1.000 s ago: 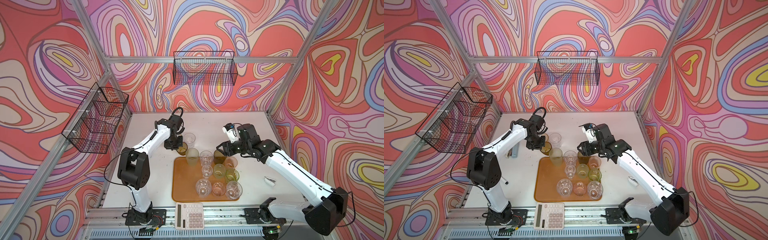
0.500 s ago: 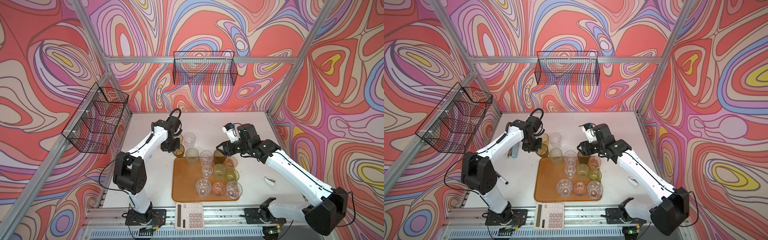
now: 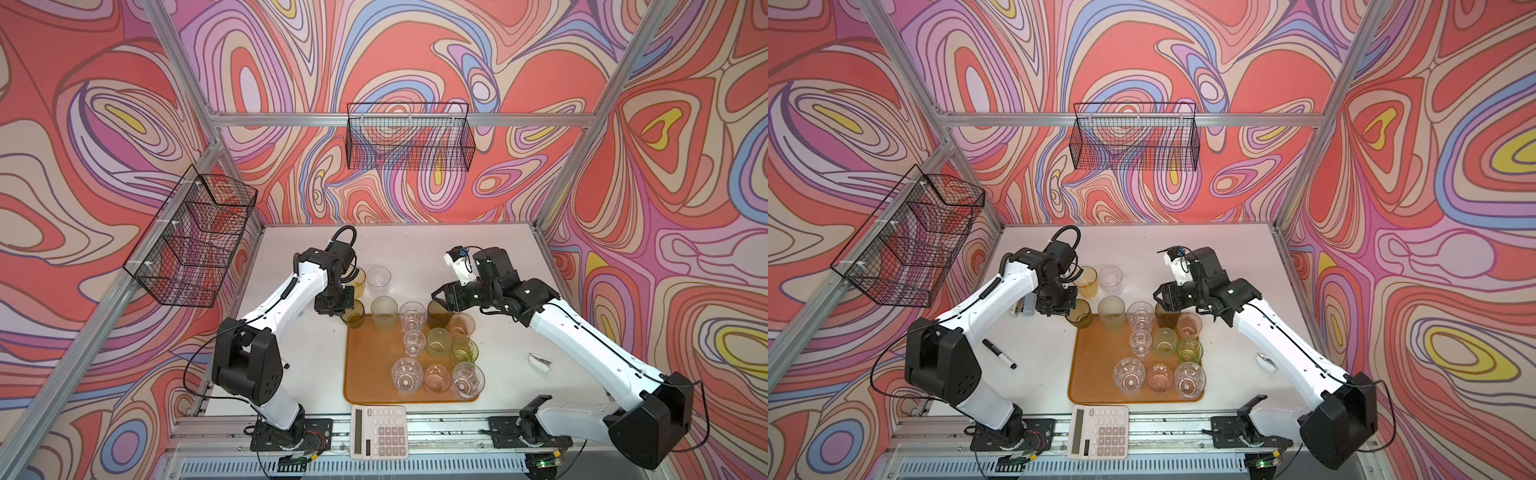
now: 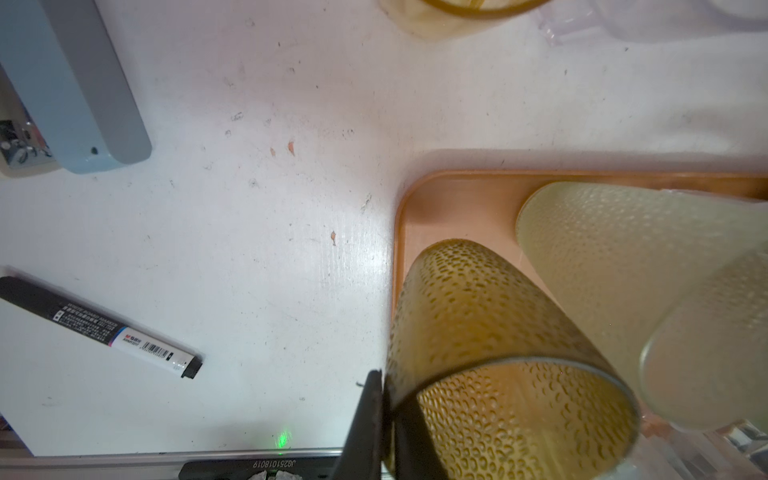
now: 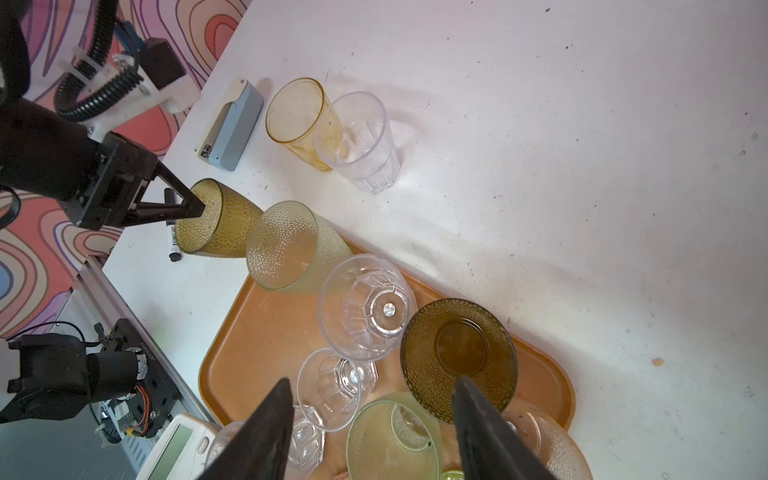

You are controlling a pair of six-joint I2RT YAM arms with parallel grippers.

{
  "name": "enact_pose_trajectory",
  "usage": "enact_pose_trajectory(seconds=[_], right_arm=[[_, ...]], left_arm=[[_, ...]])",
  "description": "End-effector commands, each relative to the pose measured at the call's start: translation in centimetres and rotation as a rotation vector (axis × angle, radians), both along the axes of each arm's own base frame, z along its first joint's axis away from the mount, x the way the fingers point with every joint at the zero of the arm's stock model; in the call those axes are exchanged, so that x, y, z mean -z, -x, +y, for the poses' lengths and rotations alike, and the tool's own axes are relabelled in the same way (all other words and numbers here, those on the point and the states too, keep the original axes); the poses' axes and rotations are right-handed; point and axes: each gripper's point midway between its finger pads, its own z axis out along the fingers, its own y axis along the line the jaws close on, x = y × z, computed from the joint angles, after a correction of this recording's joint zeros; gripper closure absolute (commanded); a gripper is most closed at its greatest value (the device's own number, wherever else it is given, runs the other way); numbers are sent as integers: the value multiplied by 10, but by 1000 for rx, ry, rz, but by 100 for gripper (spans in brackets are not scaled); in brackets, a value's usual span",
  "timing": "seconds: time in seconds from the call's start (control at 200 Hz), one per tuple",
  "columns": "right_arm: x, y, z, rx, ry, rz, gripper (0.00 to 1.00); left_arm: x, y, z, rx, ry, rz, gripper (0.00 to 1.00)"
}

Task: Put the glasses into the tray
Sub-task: 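Lift the olive cup with the left gripper and carry it over the tray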

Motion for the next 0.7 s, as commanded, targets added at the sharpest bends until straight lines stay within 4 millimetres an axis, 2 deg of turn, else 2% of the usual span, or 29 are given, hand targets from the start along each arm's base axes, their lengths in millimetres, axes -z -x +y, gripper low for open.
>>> enact_pose_trajectory(seconds=[0.0, 0.311, 0.696], right_arm=[[-15, -8, 1, 13, -26, -44, 36], [-12, -8, 4, 1, -31, -39, 36], [-13, -8, 5, -8, -36, -40, 35]], left_arm=[[-5, 21, 2, 0, -3, 39, 95], [2, 46, -15, 27, 11, 81, 95], [11, 66, -33, 54, 1, 103, 94]])
